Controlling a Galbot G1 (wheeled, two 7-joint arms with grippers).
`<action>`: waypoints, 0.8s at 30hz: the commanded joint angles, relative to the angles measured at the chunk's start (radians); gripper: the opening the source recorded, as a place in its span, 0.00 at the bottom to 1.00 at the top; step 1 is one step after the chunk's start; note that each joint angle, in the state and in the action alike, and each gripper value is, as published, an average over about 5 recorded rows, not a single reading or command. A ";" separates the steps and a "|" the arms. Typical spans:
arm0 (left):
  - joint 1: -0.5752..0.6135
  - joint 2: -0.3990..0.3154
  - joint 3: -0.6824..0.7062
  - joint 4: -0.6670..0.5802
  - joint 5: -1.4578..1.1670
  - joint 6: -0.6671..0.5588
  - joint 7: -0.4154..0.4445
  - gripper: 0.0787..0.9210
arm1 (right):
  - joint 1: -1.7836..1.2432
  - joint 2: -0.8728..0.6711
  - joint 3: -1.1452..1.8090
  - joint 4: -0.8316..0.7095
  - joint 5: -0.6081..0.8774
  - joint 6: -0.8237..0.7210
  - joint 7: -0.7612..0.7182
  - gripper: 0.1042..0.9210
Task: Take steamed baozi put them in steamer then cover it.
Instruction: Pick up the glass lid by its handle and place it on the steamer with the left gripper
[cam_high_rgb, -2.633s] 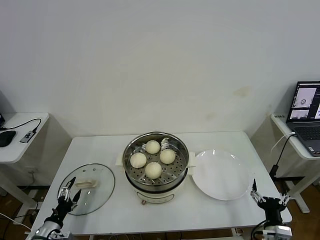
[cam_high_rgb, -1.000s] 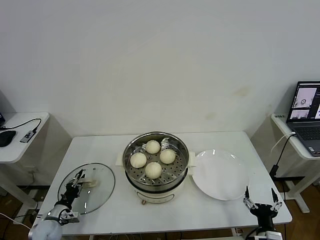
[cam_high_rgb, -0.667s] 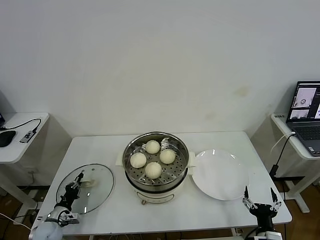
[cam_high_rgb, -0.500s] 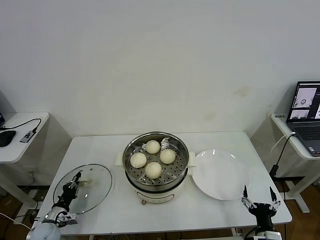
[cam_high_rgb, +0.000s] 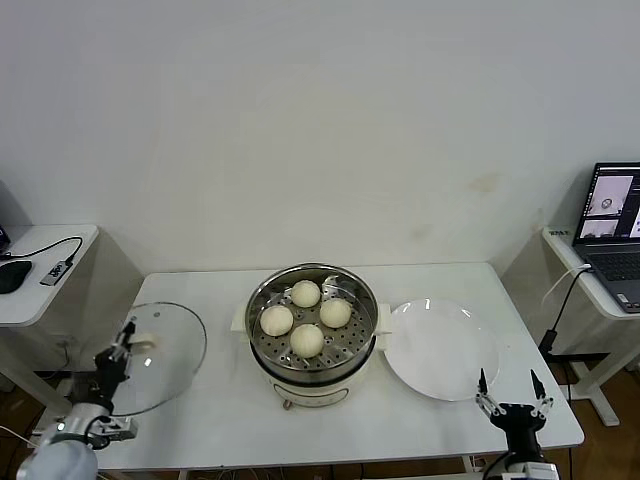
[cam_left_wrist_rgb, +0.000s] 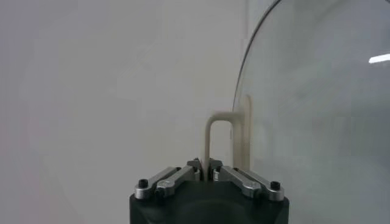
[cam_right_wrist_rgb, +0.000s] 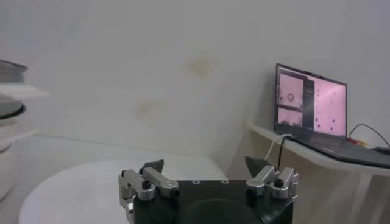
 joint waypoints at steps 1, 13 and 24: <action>0.035 0.124 -0.029 -0.286 -0.079 0.213 0.147 0.08 | -0.008 0.000 -0.009 0.009 -0.006 0.001 -0.002 0.88; -0.096 0.242 0.243 -0.496 -0.175 0.380 0.242 0.08 | -0.021 0.009 -0.048 0.001 -0.056 0.015 -0.008 0.88; -0.323 0.134 0.610 -0.497 -0.107 0.528 0.330 0.08 | -0.006 0.019 -0.065 -0.023 -0.091 0.015 0.003 0.88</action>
